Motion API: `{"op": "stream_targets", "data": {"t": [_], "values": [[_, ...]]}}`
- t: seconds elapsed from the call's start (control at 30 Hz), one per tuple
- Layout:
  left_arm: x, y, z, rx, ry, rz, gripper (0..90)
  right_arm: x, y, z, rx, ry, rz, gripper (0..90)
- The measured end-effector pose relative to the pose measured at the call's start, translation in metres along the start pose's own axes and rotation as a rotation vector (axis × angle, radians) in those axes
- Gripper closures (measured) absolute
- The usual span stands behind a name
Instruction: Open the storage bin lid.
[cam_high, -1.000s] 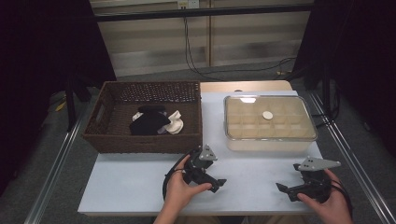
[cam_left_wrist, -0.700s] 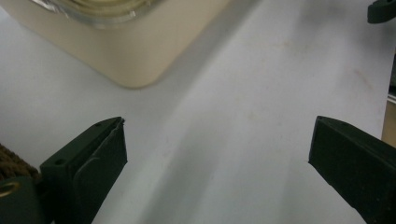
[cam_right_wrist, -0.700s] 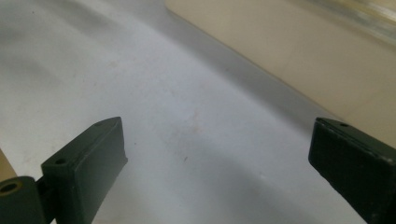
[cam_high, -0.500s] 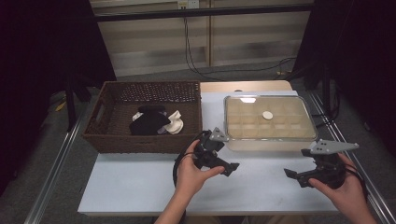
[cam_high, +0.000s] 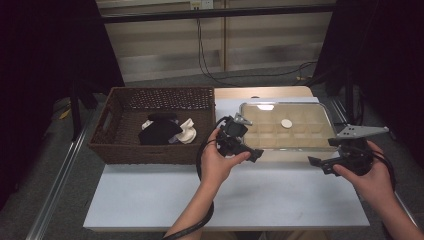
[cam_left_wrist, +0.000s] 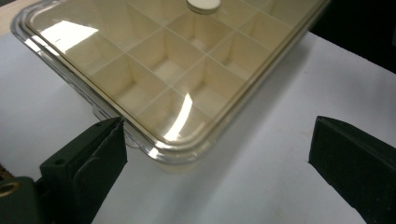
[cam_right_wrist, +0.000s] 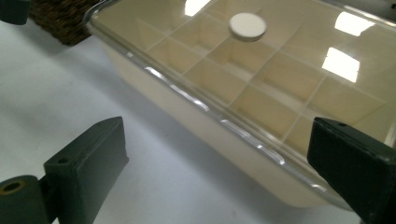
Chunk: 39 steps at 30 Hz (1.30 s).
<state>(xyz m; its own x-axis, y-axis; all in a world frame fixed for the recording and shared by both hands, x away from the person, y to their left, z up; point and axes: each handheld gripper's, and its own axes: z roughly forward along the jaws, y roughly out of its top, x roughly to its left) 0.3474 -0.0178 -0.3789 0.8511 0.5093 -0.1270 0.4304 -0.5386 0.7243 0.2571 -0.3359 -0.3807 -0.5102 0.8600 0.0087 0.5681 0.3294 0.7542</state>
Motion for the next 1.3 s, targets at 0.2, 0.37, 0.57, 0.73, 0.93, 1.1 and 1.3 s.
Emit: {"op": "stream_targets", "data": {"t": [0.2,0.37,0.57,0.73,0.93,1.1,1.3], "values": [[0.008,0.017,0.012,0.01,0.022,-0.02,4.0,-0.02,0.006,0.005,0.0,-0.063,0.029,5.8],[0.016,0.024,0.022,0.021,0.062,-0.059,4.0,-0.032,0.008,0.009,-0.01,-0.085,0.072,5.3],[0.027,0.025,0.035,0.042,0.084,-0.11,4.0,-0.045,0.008,0.022,-0.003,-0.109,0.093,5.0],[0.034,0.024,0.046,0.058,0.095,-0.143,3.7,-0.052,0.009,0.033,0.012,-0.139,0.098,4.5],[0.04,0.026,0.058,0.079,0.114,-0.163,3.3,-0.069,0.004,0.044,0.03,-0.176,0.141,4.1],[0.044,0.027,0.061,0.078,0.121,-0.183,3.4,-0.076,-0.001,0.049,0.028,-0.181,0.174,1.5],[0.049,0.027,0.066,0.068,0.135,-0.218,4.4,-0.083,0.0,0.053,0.032,-0.156,0.221,1.5]]}}
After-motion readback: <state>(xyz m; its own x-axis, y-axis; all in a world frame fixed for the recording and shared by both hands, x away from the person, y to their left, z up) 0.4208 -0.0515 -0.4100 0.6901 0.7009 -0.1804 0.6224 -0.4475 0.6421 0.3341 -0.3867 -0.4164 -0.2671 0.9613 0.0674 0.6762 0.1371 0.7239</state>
